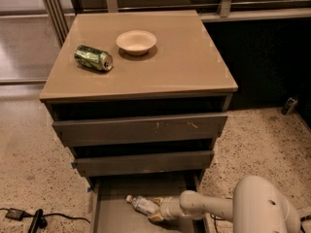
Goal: Pick blue plastic bottle from bottom drawer and place on counter
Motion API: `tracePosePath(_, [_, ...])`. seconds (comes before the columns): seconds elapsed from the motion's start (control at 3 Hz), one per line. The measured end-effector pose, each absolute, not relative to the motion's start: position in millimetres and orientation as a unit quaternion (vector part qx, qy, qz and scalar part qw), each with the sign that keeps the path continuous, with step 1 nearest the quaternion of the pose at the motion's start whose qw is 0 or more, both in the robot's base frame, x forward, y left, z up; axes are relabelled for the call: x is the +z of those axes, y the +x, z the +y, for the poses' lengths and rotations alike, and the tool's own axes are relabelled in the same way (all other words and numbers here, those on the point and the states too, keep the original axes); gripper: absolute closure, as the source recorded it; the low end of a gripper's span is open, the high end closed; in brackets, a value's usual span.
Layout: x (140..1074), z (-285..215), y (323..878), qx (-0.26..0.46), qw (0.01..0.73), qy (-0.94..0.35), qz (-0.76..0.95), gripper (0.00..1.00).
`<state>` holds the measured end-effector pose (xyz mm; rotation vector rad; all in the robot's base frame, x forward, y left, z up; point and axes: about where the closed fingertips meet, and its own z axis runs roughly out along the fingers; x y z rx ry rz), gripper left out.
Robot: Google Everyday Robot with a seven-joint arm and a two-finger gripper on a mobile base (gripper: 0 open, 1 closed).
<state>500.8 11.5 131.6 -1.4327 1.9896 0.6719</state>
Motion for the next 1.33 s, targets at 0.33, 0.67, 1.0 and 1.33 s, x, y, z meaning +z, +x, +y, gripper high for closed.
tracePosePath(0.33, [170.7, -16.7, 516.1, 0.267, 0.321, -0.540, 0.731, 1.00])
tracePosePath(0.67, [209.2, -50.7, 518.1, 0.284, 0.348, -0.536, 0.715, 1.00])
tracePosePath(1.0, [252.7, -80.3, 503.5, 0.297, 0.362, -0.555, 0.688, 1.00])
tracePosePath(1.33, [293.7, -100.8, 482.9, 0.307, 0.369, -0.578, 0.660, 1.00])
